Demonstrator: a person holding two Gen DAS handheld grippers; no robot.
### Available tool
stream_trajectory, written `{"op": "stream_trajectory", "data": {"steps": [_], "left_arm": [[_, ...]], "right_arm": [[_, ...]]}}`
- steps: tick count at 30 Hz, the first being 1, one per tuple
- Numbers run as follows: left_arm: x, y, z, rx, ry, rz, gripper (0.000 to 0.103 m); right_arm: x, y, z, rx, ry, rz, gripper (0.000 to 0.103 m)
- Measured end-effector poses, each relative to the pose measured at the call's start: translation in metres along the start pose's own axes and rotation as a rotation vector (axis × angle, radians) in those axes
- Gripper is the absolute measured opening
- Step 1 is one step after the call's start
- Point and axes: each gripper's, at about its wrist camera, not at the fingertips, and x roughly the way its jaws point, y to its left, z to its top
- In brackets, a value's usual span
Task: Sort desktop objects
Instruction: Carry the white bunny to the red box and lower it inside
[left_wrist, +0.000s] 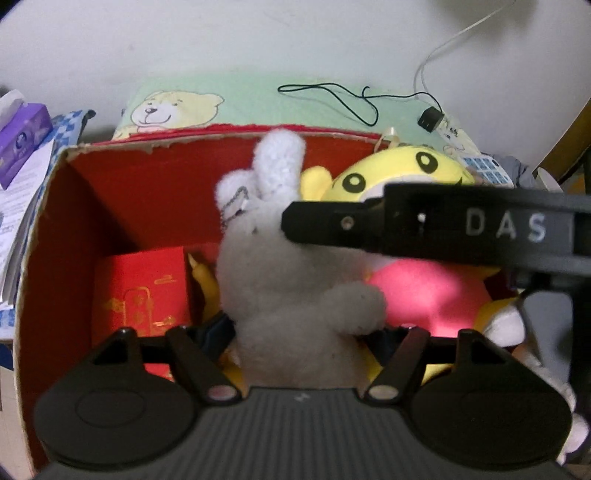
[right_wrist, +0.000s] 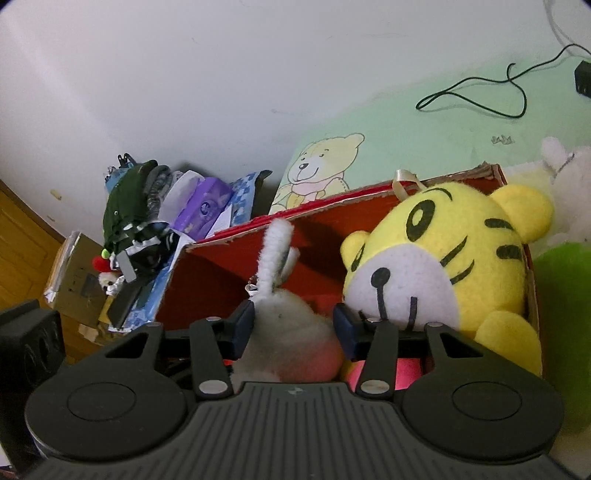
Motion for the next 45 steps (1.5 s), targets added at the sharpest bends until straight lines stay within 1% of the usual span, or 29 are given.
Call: {"op": "stream_trajectory", "data": {"steps": [4, 8, 13, 14, 16, 18, 21, 26, 28, 30, 34, 36, 40, 45], "left_arm": [[0.002, -0.005, 0.004, 0.014, 0.013, 0.019, 0.073], [0.003, -0.009, 0.006, 0.038, 0.008, 0.056, 0.078], [0.001, -0.008, 0.007, 0.035, 0.004, 0.065, 0.078], [0.0, -0.007, 0.007, 0.034, 0.0, 0.069, 0.077], [-0.003, -0.006, 0.006, 0.032, -0.002, 0.069, 0.075], [-0.006, -0.006, 0.004, 0.03, -0.005, 0.051, 0.075], [-0.003, -0.012, 0.003, 0.04, 0.005, 0.037, 0.074], [0.003, -0.025, 0.004, 0.071, 0.007, 0.048, 0.075], [0.007, -0.028, 0.003, 0.082, 0.014, 0.055, 0.075], [0.01, -0.027, 0.002, 0.076, 0.025, 0.05, 0.075], [0.008, -0.023, 0.005, 0.063, 0.033, 0.045, 0.075], [0.008, -0.023, 0.004, 0.056, 0.037, 0.048, 0.077], [0.006, -0.025, 0.004, 0.067, 0.031, 0.067, 0.077], [0.001, -0.024, 0.003, 0.069, 0.022, 0.082, 0.08]], "right_arm": [[-0.001, 0.0, -0.002, -0.011, -0.026, 0.0, 0.049], [-0.005, -0.001, -0.001, -0.001, -0.035, 0.024, 0.05], [-0.01, 0.0, -0.001, -0.019, -0.042, 0.011, 0.049], [-0.01, 0.0, -0.001, -0.023, -0.041, 0.009, 0.048], [-0.007, 0.002, -0.001, -0.048, -0.034, -0.017, 0.04], [-0.005, 0.003, -0.001, -0.064, -0.03, -0.04, 0.038], [-0.004, 0.001, -0.001, -0.065, -0.026, -0.037, 0.037], [-0.009, -0.004, 0.0, -0.033, -0.031, -0.015, 0.037], [-0.015, -0.005, 0.0, -0.021, -0.045, -0.008, 0.037], [-0.021, -0.006, 0.0, -0.023, -0.058, -0.003, 0.036], [-0.026, -0.007, -0.001, -0.023, -0.064, -0.007, 0.029], [-0.025, -0.008, -0.001, -0.025, -0.063, -0.011, 0.028], [-0.023, -0.008, -0.002, -0.031, -0.052, -0.018, 0.026], [-0.024, -0.009, -0.006, -0.032, -0.045, -0.018, 0.026]]}}
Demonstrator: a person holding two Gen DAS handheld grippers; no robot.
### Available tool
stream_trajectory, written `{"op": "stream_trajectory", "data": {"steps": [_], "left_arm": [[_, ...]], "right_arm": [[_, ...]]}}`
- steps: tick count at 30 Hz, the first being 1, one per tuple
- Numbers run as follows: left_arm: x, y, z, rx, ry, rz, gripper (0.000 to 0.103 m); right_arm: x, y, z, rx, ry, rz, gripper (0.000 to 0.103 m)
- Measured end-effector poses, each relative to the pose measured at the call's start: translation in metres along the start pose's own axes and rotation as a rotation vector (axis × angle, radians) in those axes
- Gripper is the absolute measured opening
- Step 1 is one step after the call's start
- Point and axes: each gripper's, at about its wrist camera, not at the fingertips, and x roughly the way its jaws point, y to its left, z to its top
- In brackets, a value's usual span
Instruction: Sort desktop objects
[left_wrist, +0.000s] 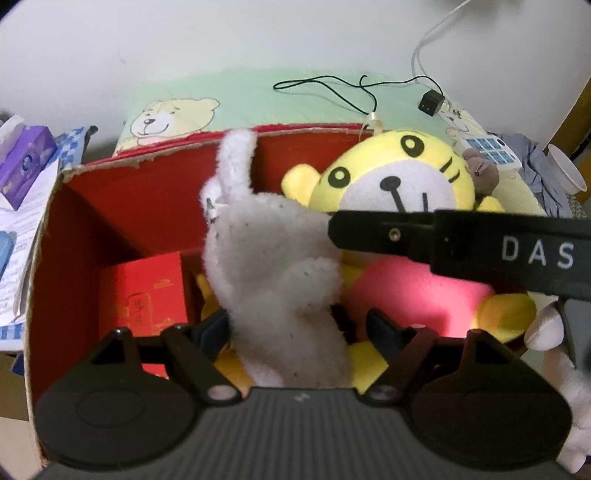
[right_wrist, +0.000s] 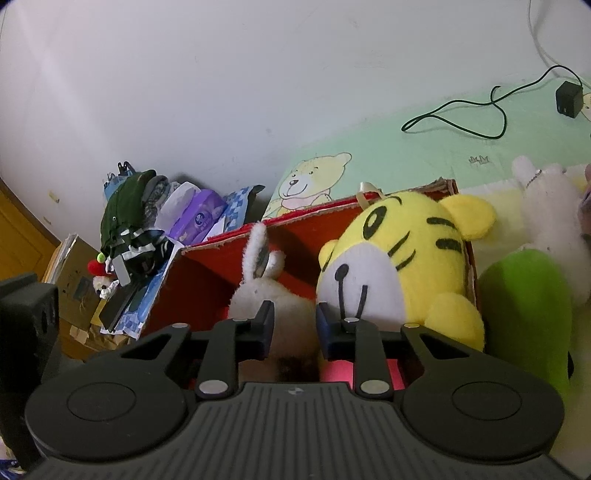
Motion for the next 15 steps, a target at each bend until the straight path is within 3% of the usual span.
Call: {"op": "stream_trajectory", "data": {"steps": [15], "left_arm": [[-0.02, -0.008, -0.01, 0.015, -0.034, 0.027, 0.084]], "right_arm": [[-0.02, -0.008, -0.017, 0.043, -0.007, 0.003, 0.028]]}}
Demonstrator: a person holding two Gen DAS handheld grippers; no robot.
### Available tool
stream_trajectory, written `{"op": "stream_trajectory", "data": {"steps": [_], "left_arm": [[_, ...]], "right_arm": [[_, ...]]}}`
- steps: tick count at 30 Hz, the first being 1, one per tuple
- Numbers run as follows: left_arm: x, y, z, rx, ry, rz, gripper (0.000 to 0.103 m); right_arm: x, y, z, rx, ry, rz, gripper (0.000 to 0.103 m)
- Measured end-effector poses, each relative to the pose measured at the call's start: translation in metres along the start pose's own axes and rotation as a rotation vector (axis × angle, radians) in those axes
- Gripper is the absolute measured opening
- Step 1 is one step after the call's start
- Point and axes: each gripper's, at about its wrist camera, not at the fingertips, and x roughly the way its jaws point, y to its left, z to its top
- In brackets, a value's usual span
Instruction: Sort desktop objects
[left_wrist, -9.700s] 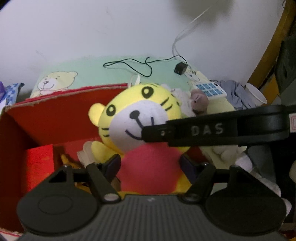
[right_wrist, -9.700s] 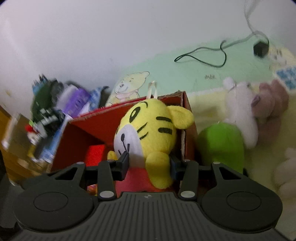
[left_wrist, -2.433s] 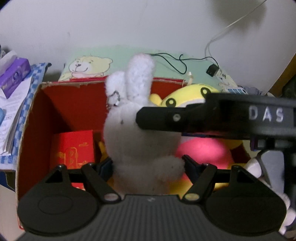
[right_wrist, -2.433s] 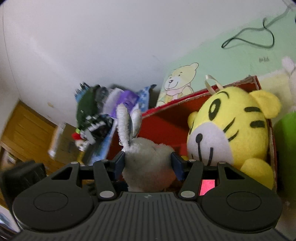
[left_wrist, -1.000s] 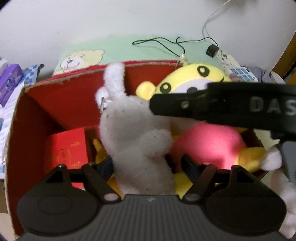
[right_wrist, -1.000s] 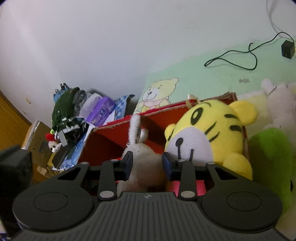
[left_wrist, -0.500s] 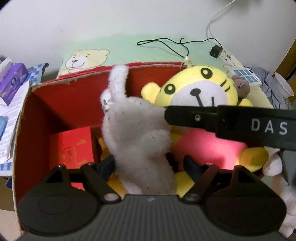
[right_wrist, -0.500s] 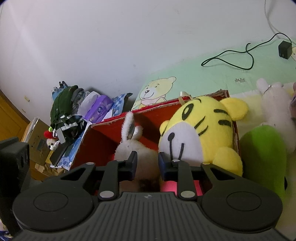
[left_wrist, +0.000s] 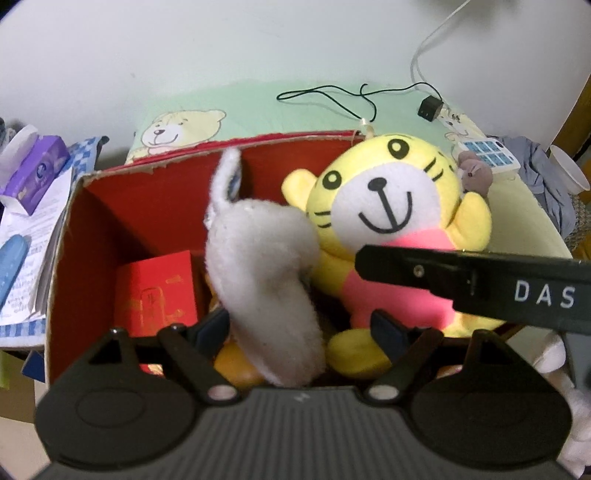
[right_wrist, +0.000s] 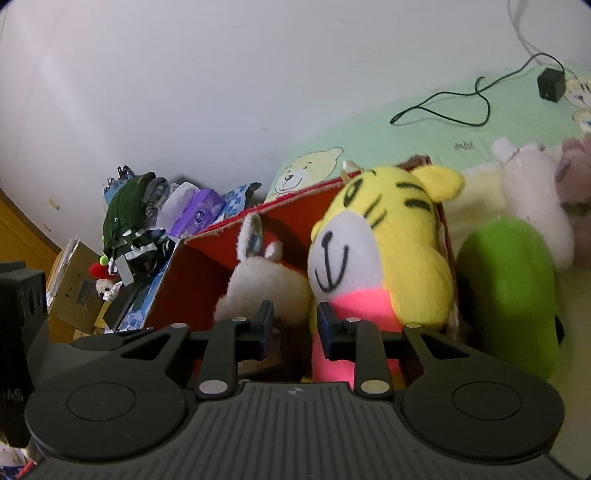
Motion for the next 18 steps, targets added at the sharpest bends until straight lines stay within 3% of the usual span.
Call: {"op": "stream_trajectory", "data": {"steps": [9, 14, 16, 18], "left_arm": [[-0.007, -0.007, -0.006, 0.001, -0.011, 0.01, 0.085], [-0.017, -0.015, -0.009, 0.023, -0.032, 0.058, 0.085], [-0.023, -0.018, -0.01, 0.02, -0.041, 0.076, 0.085], [-0.03, -0.02, -0.01, 0.008, -0.056, 0.094, 0.085]], "right_arm": [[-0.016, -0.004, -0.009, 0.035, -0.039, 0.015, 0.028], [-0.03, -0.01, -0.013, 0.045, -0.081, 0.048, 0.028], [-0.034, -0.014, -0.013, 0.045, -0.084, 0.059, 0.038], [-0.038, -0.018, -0.013, 0.044, -0.083, 0.068, 0.04]]}}
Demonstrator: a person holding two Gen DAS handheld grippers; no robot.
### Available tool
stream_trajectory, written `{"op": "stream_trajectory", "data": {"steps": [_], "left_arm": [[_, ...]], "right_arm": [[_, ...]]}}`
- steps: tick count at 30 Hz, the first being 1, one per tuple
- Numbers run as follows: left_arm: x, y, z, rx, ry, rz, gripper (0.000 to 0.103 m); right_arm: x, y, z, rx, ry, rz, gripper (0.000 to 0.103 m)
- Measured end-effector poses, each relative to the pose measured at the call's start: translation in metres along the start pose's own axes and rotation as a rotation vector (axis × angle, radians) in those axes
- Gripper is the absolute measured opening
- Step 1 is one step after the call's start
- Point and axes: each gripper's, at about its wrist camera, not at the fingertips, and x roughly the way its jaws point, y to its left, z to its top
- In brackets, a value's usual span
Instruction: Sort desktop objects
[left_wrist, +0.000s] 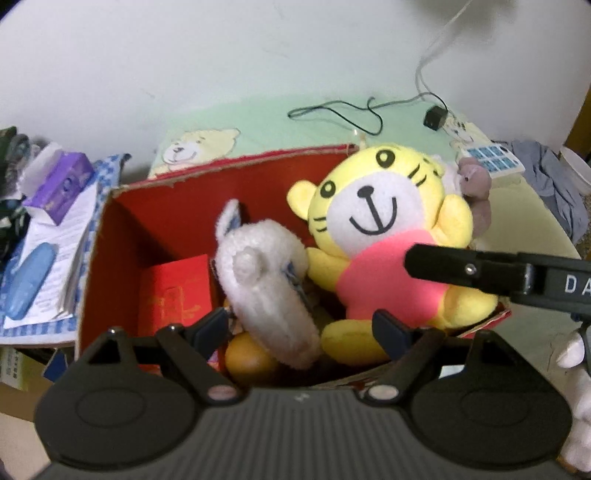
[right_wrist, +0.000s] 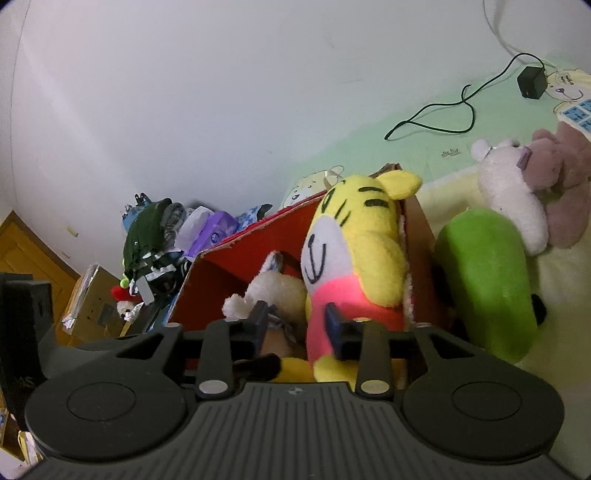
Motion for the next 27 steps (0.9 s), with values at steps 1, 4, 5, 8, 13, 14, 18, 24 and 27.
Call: {"op": "stream_trajectory", "data": {"steps": [1, 4, 5, 8, 13, 14, 18, 24, 27], "left_arm": [[-0.003, -0.001, 0.0, -0.01, -0.004, 0.007, 0.085], [-0.017, -0.005, 0.004, -0.041, -0.03, -0.003, 0.085], [-0.021, -0.009, 0.006, -0.043, -0.046, -0.006, 0.085], [-0.032, -0.025, 0.017, -0.047, -0.099, -0.036, 0.085], [-0.027, -0.071, 0.038, -0.045, -0.139, -0.158, 0.085], [-0.024, -0.082, 0.041, -0.04, -0.135, -0.176, 0.085], [-0.006, -0.136, 0.058, 0.014, -0.122, -0.246, 0.085], [0.044, -0.199, 0.096, 0.093, -0.14, -0.223, 0.089], [0.082, -0.216, 0.115, 0.093, -0.123, -0.171, 0.088]], "right_arm": [[-0.002, -0.003, 0.001, 0.003, 0.004, 0.014, 0.04], [-0.013, -0.017, 0.006, 0.042, 0.013, 0.079, 0.04], [-0.017, -0.021, 0.008, 0.051, 0.01, 0.097, 0.04], [-0.035, -0.036, 0.018, 0.059, -0.009, 0.12, 0.04], [-0.066, -0.077, 0.034, 0.079, -0.039, 0.05, 0.04], [-0.071, -0.091, 0.038, 0.099, -0.044, 0.024, 0.04], [-0.086, -0.147, 0.05, 0.197, -0.054, -0.076, 0.04], [-0.093, -0.22, 0.072, 0.356, -0.06, -0.157, 0.041], [-0.093, -0.245, 0.082, 0.414, -0.06, -0.148, 0.042]]}}
